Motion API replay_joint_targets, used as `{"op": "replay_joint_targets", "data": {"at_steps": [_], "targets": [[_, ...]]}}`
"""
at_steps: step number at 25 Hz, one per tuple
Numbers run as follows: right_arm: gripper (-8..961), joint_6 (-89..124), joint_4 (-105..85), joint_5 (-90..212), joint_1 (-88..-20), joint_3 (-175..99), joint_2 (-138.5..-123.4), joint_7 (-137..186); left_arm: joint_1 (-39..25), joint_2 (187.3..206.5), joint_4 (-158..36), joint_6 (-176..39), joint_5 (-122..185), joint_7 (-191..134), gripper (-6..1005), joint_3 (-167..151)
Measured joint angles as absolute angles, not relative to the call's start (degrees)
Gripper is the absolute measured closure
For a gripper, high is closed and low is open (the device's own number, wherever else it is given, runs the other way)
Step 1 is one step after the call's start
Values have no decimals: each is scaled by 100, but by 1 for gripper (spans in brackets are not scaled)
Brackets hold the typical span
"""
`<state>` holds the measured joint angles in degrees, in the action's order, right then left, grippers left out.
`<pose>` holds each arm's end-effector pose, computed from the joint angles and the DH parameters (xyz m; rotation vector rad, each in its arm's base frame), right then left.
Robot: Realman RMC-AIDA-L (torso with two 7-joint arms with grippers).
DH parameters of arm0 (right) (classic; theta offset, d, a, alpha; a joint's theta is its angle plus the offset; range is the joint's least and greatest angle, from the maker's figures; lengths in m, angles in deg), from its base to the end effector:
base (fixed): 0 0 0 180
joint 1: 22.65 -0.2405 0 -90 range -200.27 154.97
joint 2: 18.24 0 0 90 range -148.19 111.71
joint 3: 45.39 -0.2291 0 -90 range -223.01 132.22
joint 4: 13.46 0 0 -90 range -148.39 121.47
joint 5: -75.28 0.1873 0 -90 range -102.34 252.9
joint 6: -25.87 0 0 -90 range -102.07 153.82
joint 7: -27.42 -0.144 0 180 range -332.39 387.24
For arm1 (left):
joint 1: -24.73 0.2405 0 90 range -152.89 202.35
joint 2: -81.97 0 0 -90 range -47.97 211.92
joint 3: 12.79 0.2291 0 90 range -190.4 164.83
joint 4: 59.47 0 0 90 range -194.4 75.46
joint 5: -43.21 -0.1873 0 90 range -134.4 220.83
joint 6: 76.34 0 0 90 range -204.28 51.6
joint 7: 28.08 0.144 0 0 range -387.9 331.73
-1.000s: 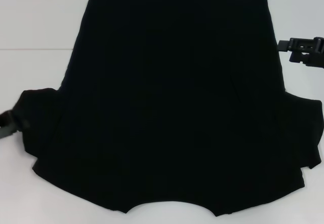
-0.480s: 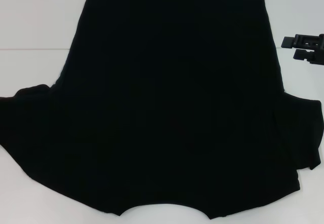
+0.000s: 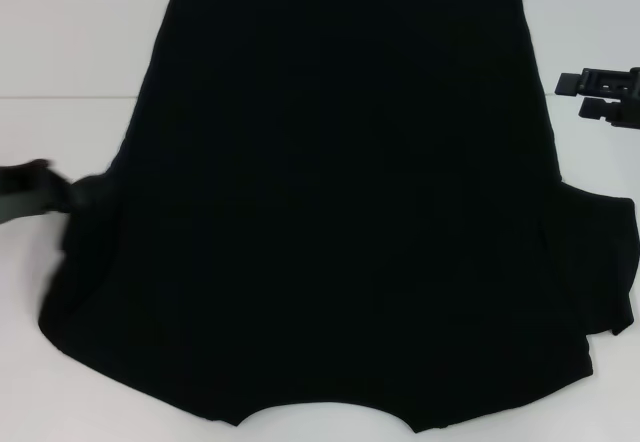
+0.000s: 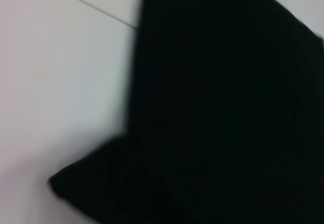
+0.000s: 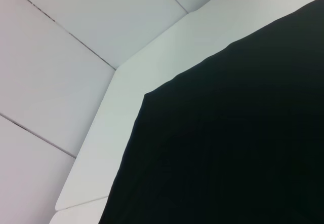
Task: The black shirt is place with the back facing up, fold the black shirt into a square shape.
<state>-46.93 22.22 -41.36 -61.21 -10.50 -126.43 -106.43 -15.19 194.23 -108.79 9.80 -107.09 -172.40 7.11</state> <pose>0.2425 0.3837 0.0981 -2.0372 1.6179 0.7780 -0.2747 0.3473 0.1060 -1.9472 -1.8219 -0.3409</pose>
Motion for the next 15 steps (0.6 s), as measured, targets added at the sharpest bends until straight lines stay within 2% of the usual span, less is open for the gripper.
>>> {"op": "replay_joint_targets", "data": {"at_steps": [5,7,15], "targets": [[239,-4671,2222,-4135,-6115,-1051,-12643,-10643,-1883,19762,-10846,1142,-10680,-17278,918,1524],[239,-4650,2222,-4135,-6112,-1051,-12643,-10643,-1952,19832,-10812,1127,-10681,-17331,912,1869],[238,-4604,2222,-4135,-6113,-1050,-12634,-10614,-1752,19559,-10801,772,-10679,-18060,887,1660]]}}
